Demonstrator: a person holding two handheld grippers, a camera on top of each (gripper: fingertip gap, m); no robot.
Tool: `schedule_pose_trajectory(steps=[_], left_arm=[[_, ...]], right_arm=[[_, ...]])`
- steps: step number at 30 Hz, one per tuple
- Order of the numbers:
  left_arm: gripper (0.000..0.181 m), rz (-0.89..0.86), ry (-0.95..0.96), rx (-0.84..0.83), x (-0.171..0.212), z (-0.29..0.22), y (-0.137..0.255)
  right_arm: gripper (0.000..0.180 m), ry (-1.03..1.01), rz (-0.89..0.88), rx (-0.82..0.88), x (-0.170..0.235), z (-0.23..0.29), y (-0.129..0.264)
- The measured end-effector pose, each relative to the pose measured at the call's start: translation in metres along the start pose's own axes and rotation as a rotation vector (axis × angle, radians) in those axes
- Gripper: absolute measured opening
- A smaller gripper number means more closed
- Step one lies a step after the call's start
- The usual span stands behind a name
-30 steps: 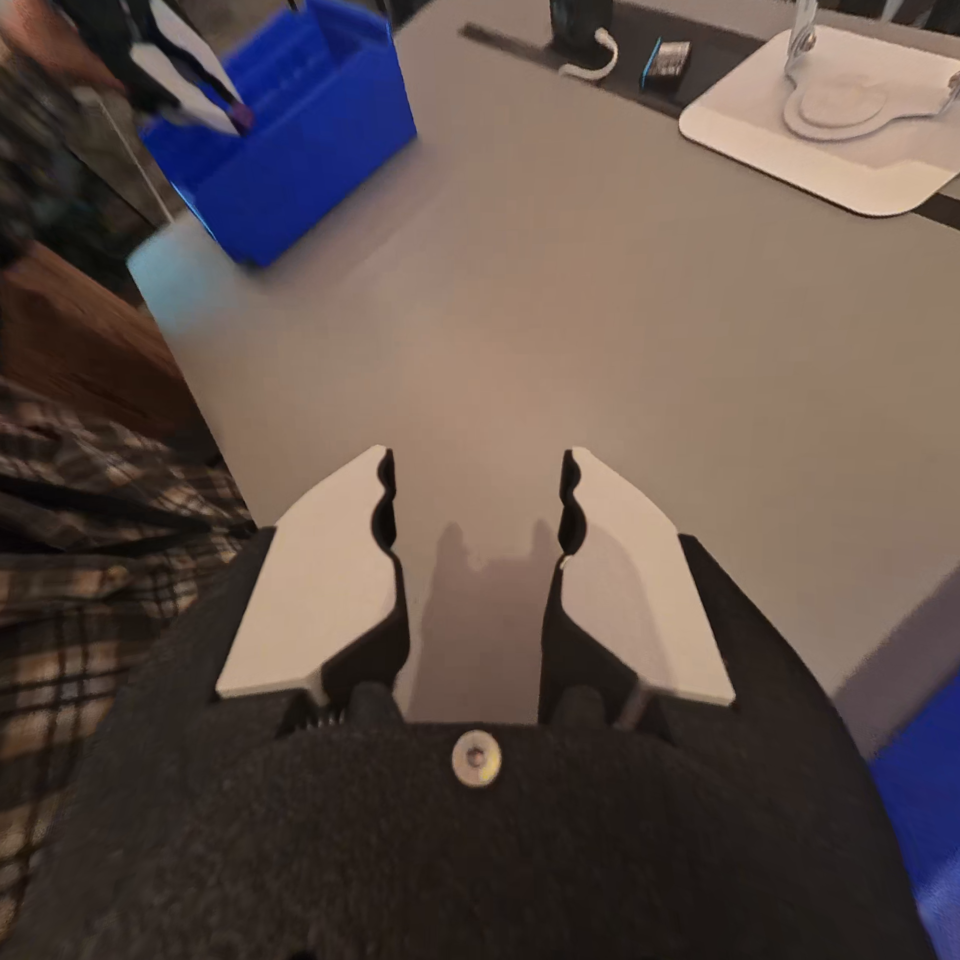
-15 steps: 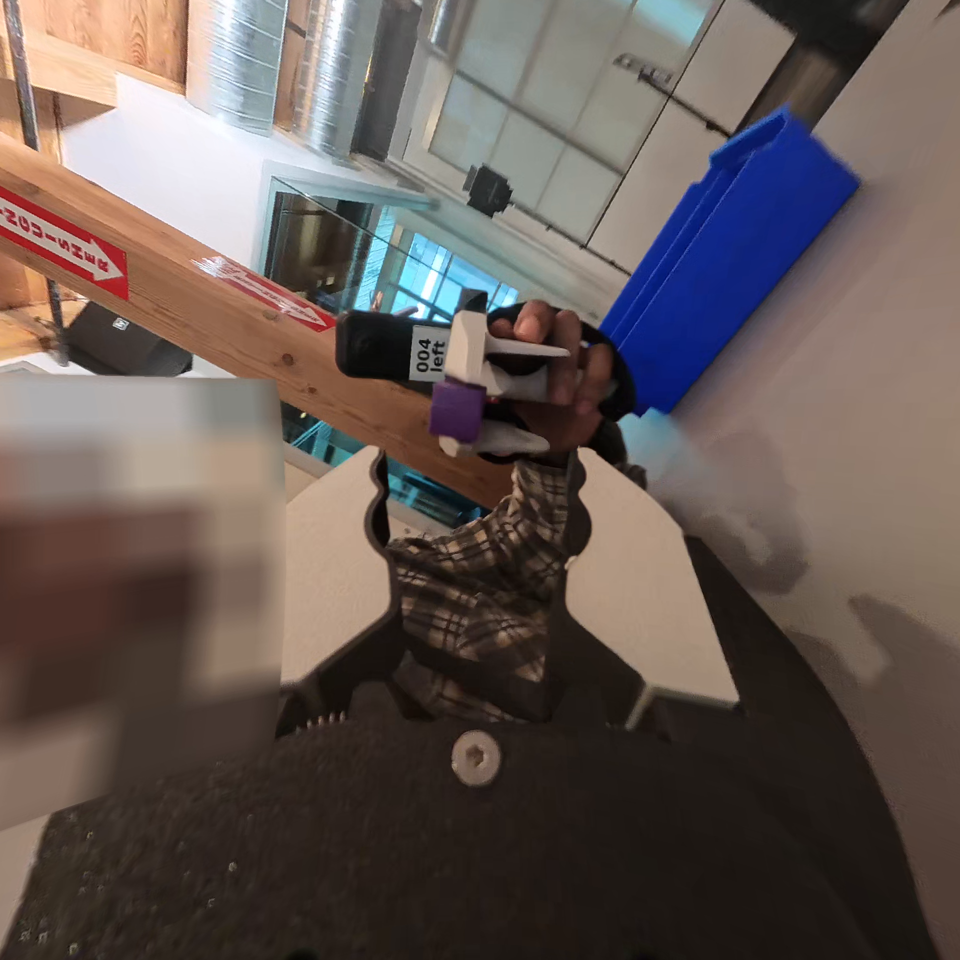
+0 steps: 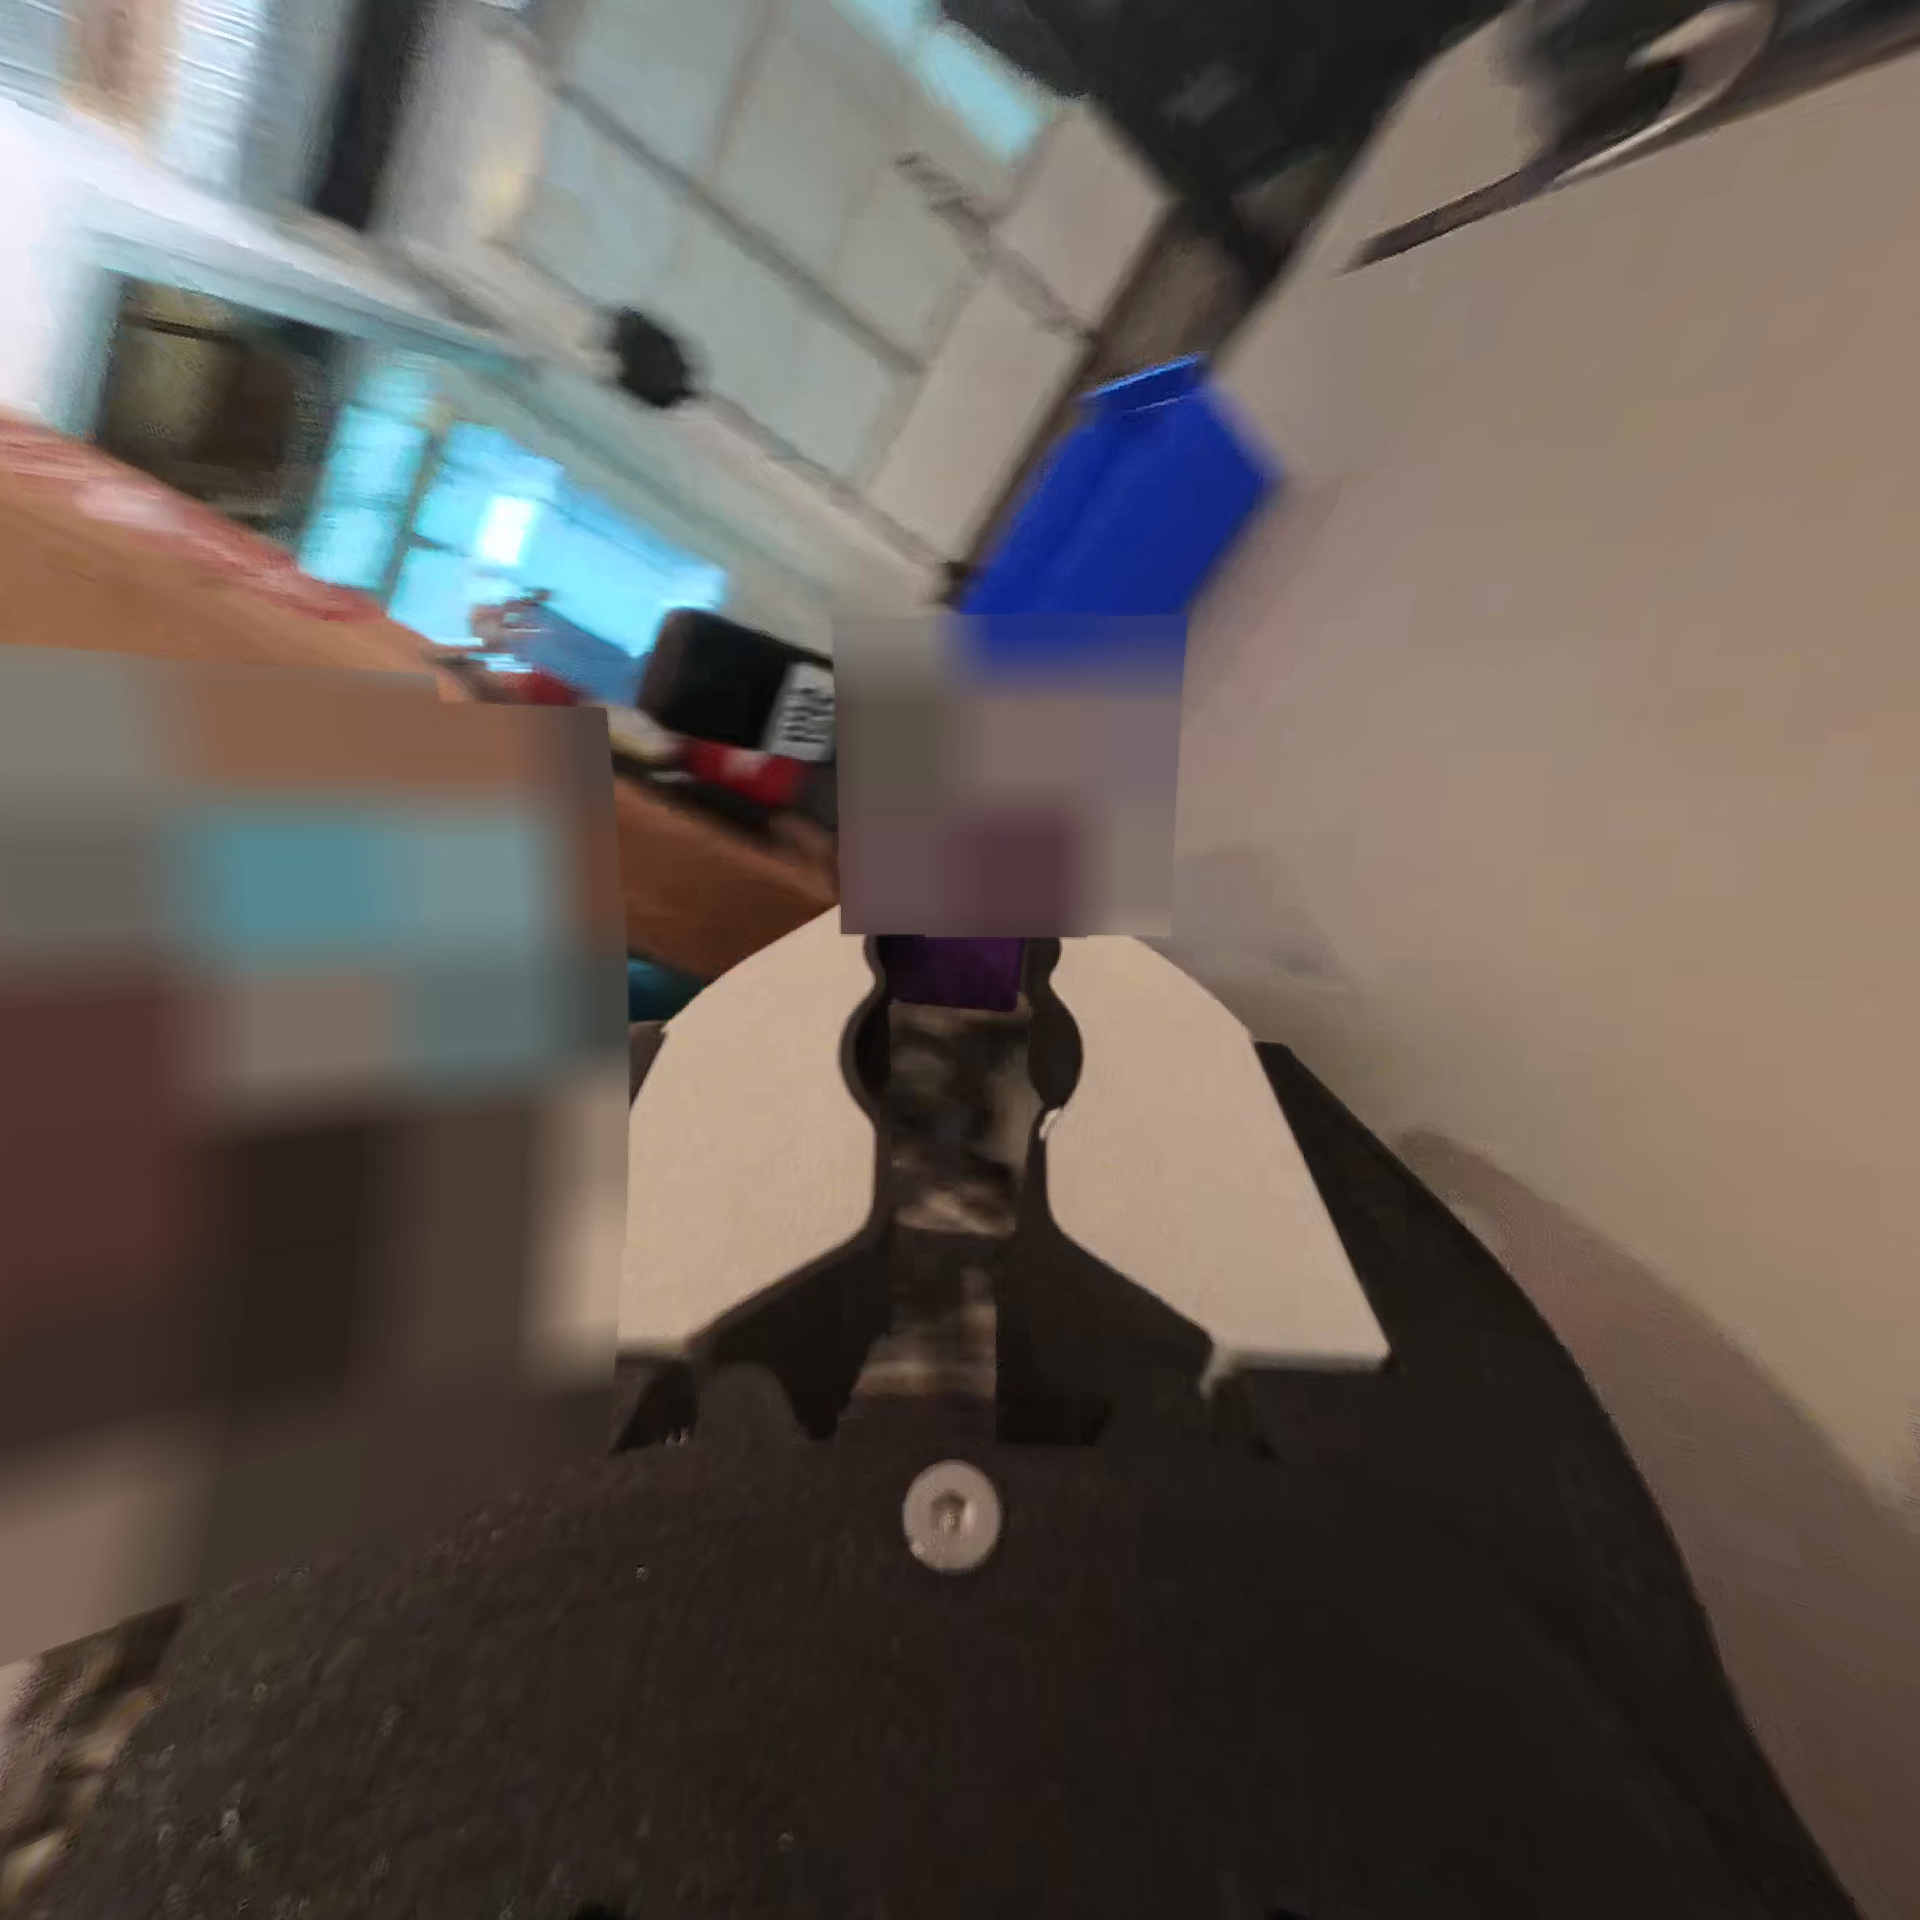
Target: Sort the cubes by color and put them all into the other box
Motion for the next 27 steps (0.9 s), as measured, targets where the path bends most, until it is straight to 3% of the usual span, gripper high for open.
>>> schedule_pose_trajectory(steps=[1,5,8,13,27], left_arm=[[0.066,0.000,0.027,0.006,0.006,0.001,0.002],[0.065,-0.046,0.116,0.004,0.029,0.008,0.007],[0.062,-0.042,0.155,0.036,0.034,0.006,0.005],[0.058,-0.015,0.126,0.027,0.040,0.003,-0.001],[0.047,0.030,0.092,0.040,0.050,-0.003,-0.003]], right_arm=[[0.022,0.061,0.024,0.161,-0.007,-0.012,0.030],[0.022,0.165,0.245,0.872,-0.014,-0.072,0.174],[0.022,0.078,0.425,1.110,0.010,-0.109,0.237],[0.022,-0.010,0.581,1.288,0.037,-0.162,0.279],[0.022,-0.194,0.751,1.450,0.081,-0.228,0.311]])
Point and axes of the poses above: each gripper's, where its closed fingertips meet, y back along the fingers, x out of its underside, z = x × y across the jaws, the point moved 2 cm from there along y, back along the fingers, and after that the axes turned 8 degrees about y, right-handed, at the moved point
